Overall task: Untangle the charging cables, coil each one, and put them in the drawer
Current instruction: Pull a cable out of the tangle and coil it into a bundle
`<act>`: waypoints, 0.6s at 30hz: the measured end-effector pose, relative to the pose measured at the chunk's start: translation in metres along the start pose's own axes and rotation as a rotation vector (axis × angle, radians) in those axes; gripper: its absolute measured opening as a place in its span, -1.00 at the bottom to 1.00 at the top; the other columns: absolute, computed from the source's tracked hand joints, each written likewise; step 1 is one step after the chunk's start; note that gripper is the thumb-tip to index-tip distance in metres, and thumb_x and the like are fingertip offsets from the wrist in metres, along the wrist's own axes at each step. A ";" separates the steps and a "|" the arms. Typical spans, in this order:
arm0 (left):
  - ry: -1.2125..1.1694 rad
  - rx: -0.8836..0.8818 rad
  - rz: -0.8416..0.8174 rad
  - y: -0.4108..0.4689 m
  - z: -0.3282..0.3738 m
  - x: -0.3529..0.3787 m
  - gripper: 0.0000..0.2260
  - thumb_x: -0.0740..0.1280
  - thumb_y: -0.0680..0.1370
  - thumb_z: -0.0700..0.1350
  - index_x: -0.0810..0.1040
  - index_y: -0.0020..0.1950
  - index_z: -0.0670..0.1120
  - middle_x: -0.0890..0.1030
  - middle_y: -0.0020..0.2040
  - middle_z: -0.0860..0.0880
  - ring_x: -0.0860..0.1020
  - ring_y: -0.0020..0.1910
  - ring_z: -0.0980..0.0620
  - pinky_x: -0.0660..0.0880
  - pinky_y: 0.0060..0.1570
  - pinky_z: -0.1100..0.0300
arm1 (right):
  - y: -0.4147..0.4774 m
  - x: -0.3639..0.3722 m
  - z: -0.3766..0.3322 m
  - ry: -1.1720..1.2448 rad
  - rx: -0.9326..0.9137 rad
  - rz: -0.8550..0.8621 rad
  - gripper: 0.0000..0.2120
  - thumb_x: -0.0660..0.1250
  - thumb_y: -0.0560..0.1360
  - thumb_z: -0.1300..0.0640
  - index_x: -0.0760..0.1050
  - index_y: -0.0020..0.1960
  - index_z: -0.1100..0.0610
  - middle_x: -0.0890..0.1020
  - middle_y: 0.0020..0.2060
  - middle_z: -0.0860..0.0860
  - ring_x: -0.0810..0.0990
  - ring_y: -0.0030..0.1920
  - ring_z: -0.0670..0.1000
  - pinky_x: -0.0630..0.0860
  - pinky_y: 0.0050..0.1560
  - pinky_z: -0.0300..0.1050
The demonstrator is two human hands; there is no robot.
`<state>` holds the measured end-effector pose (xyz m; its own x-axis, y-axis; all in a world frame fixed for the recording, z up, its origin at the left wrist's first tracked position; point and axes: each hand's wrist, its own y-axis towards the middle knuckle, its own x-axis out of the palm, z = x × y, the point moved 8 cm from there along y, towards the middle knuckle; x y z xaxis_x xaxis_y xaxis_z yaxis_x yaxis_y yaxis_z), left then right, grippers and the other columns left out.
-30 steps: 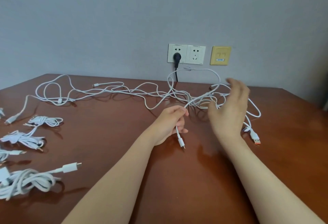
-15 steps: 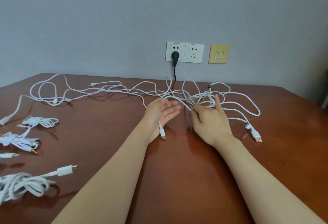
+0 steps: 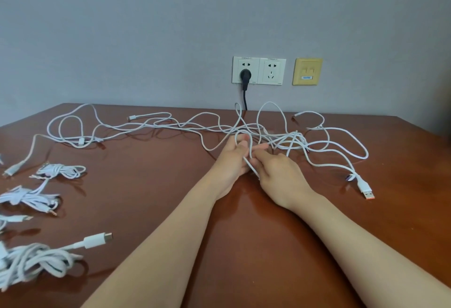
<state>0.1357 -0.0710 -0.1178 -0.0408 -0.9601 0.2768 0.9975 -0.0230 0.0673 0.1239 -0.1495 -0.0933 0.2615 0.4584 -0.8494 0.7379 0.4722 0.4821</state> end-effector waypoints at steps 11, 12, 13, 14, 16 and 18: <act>0.067 -0.001 -0.064 -0.003 0.002 0.006 -0.71 -0.02 0.68 -0.18 0.36 -0.19 -0.13 0.58 0.05 -0.20 0.45 -0.12 -0.09 0.40 -0.14 0.19 | 0.000 0.009 0.009 0.253 0.084 -0.142 -0.77 0.11 0.61 0.09 0.50 -0.07 0.13 0.61 -0.14 0.09 0.54 -0.07 0.13 0.44 -0.05 0.00; 0.029 -0.005 -0.062 -0.003 0.003 0.006 -0.70 -0.03 0.68 -0.18 0.33 -0.21 -0.12 0.60 0.03 -0.19 0.53 -0.17 -0.06 0.46 -0.16 0.22 | 0.001 0.008 0.009 0.284 0.074 -0.126 -0.77 0.13 0.61 0.09 0.50 -0.11 0.11 0.60 -0.20 0.08 0.54 -0.12 0.12 0.46 -0.05 0.03; -0.018 -0.013 -0.056 -0.004 0.005 0.005 -0.70 -0.05 0.68 -0.20 0.32 -0.21 -0.11 0.62 -0.02 -0.17 0.59 -0.20 0.02 0.51 -0.21 0.26 | 0.002 0.006 0.008 0.289 0.053 -0.102 -0.77 0.14 0.61 0.09 0.50 -0.15 0.11 0.59 -0.27 0.07 0.54 -0.17 0.12 0.46 -0.07 0.04; -0.074 -0.014 -0.048 -0.004 0.007 0.004 -0.70 -0.06 0.67 -0.22 0.31 -0.21 -0.11 0.64 -0.08 -0.15 0.62 -0.23 0.06 0.54 -0.26 0.28 | 0.004 0.003 0.007 0.261 0.019 -0.071 -0.75 0.14 0.60 0.08 0.49 -0.18 0.12 0.58 -0.32 0.06 0.53 -0.22 0.13 0.43 -0.09 0.01; -0.189 0.002 -0.004 -0.002 0.010 -0.003 -0.71 -0.06 0.66 -0.24 0.31 -0.20 -0.11 0.66 -0.27 -0.10 0.65 -0.29 0.07 0.57 -0.29 0.27 | 0.005 -0.005 0.005 0.154 -0.047 -0.020 -0.69 0.12 0.58 0.05 0.39 -0.32 0.07 0.51 -0.42 -0.03 0.45 -0.29 0.09 0.32 -0.09 -0.11; -0.275 0.015 0.078 0.001 0.011 -0.011 -0.72 -0.04 0.67 -0.23 0.32 -0.19 -0.12 0.60 -0.45 -0.04 0.61 -0.43 0.08 0.58 -0.34 0.24 | 0.006 -0.010 0.006 0.033 -0.076 -0.030 -0.65 0.10 0.58 0.01 0.24 -0.39 -0.02 0.36 -0.48 -0.14 0.33 -0.30 -0.02 0.25 0.00 -0.16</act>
<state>0.1364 -0.0572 -0.1099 0.0196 -0.8473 0.5308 0.9973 0.0539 0.0493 0.1293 -0.1556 -0.0827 0.2179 0.4673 -0.8568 0.6956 0.5415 0.4722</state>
